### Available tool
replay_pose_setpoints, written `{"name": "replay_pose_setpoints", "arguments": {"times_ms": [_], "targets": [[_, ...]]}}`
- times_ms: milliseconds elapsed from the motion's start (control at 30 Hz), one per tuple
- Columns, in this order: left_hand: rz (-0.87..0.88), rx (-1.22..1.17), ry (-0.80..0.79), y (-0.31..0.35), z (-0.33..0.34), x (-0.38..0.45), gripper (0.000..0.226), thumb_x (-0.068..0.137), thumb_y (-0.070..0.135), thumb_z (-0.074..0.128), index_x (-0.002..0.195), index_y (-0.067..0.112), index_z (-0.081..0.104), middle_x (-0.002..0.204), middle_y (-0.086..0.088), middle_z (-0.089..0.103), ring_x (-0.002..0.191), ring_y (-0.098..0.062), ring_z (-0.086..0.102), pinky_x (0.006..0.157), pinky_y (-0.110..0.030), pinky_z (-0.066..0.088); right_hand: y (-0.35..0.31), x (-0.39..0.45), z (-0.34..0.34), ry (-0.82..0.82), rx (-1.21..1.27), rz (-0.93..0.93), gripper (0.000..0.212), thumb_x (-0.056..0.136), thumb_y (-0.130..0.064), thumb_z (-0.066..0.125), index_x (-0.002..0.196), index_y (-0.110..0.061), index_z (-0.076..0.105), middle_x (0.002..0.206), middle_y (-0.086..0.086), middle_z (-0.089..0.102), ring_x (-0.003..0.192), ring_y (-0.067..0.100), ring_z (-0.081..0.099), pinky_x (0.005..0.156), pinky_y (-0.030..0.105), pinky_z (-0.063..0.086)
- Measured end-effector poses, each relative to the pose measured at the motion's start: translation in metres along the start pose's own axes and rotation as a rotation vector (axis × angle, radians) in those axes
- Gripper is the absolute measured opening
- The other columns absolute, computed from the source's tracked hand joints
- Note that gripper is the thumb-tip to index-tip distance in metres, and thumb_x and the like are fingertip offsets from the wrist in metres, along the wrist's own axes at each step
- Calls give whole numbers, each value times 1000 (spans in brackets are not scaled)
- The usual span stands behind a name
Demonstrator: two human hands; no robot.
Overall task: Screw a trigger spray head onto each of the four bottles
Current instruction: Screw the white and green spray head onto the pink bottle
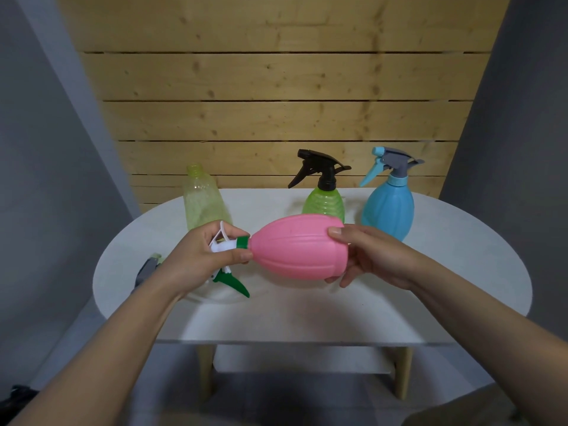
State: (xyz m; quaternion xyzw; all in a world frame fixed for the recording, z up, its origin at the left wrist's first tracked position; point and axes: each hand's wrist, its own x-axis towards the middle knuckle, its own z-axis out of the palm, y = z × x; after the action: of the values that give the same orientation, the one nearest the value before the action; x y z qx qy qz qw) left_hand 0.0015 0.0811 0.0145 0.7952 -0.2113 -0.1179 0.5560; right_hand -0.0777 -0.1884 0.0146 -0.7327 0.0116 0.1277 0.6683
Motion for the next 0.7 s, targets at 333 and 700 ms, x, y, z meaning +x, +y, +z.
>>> {"name": "replay_pose_setpoints", "arguments": {"times_ms": [333,700], "targets": [[11,23,7,5,12,3,32,54,15,87,82,24,73,77,17,71,69,4,63,63,-12,51,-13,-8,7,-80,-664,12,67,62,-52,78,121,-36,52,113,-12,61,102,7,59,86,28,52],[13,-77,346,2,-2,10,47,78,31,71,120,21,55,106,0,67,89,-13,68,85,-32,53,-18,28,31,93,-400,8,71,59,-44,78,122,-34,46,111,-7,58,96,14,60,78,31,55]]}}
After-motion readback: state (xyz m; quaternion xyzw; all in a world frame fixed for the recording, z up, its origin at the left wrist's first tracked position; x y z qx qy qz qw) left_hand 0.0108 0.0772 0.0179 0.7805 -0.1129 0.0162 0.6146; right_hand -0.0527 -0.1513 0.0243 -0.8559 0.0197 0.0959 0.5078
